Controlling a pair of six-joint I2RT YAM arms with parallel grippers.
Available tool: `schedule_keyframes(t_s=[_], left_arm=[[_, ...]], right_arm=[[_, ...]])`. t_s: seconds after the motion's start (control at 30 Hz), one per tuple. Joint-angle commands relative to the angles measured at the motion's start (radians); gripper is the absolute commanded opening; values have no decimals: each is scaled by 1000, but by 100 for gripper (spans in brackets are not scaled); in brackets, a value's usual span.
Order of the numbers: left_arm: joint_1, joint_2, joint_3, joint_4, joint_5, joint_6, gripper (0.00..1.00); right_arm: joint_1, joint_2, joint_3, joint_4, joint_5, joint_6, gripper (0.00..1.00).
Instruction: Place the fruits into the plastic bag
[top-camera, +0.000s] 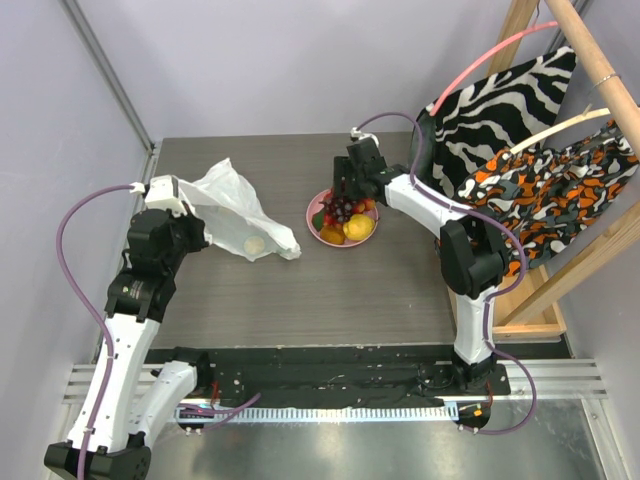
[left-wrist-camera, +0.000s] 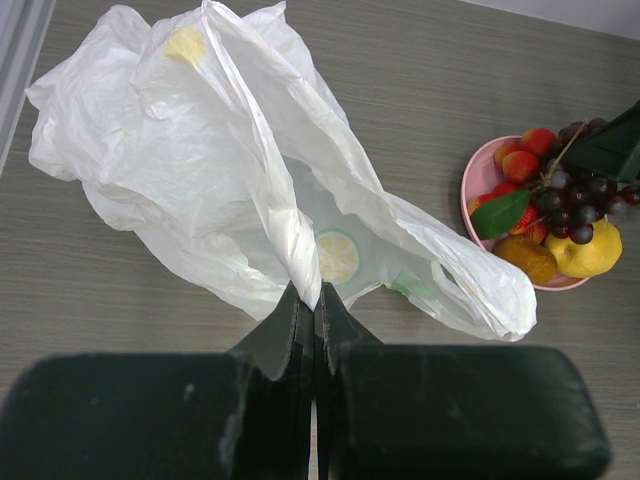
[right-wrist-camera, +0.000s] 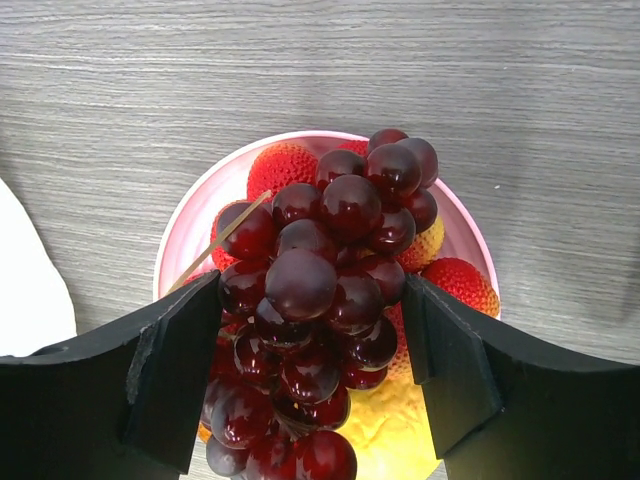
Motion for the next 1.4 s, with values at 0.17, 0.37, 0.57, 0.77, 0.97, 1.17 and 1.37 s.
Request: schedule_keyframes(t_s=[0.17,0.37,0.57,0.77,0.97,1.17,1.37], left_arm=[[4,-12,-5,45,8,13,0],[6,-17,-6,45,9,14,0],[6,-20,-8,45,9,13,0],[4,-24,-9,48,9,14,0],[4,-24,-11,48,8,14,0],[4,-27,-11,48,9,13,0],[6,-29,-13,48,9,13,0]], right_arm=[[1,2,29,7,-2,15,71],[1,-25,19,15,-6,27,63],[2,-62,-12,40,-6,41,51],[1,-77,-30,54,-9,50,37],[1,-105,-46,66,-25,55,32],[1,-146,-67,75,-23,53,27],[-1,-156,-78,84,-17,52,20]])
